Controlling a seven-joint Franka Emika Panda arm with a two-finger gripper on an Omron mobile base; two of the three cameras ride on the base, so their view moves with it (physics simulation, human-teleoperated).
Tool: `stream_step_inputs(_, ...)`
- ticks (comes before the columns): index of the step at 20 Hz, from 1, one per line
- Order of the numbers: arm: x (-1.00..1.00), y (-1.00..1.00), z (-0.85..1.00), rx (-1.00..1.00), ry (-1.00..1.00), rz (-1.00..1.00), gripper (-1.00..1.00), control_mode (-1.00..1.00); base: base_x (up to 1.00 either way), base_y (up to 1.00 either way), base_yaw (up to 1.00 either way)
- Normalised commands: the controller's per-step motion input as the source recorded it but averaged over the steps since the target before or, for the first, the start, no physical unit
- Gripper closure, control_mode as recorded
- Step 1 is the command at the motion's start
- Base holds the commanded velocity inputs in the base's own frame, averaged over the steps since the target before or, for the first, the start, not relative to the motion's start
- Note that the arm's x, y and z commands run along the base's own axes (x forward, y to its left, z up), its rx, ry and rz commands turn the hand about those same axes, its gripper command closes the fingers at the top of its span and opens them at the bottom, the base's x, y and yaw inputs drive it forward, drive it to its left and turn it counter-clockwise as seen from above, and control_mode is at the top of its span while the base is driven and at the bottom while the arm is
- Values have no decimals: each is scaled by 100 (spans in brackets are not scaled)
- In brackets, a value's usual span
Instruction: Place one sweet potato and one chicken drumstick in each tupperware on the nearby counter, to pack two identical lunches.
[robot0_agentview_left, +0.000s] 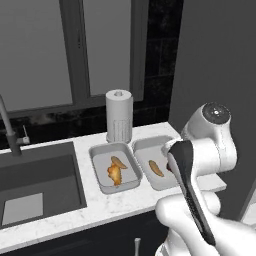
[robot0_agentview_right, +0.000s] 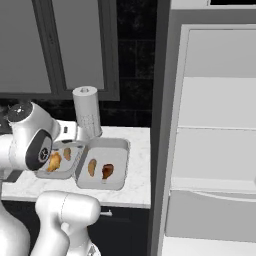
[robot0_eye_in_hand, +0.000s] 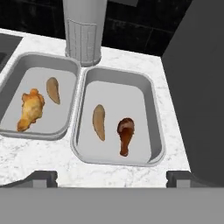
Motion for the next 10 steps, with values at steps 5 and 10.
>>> stream_step_inputs(5, -95, -10, 44, 36, -1, 0, -100, -100, 0, 0, 0)
stream_step_inputs(10, -62, 25, 13, 11, -38, -5, -100, -100, 0, 0, 0)
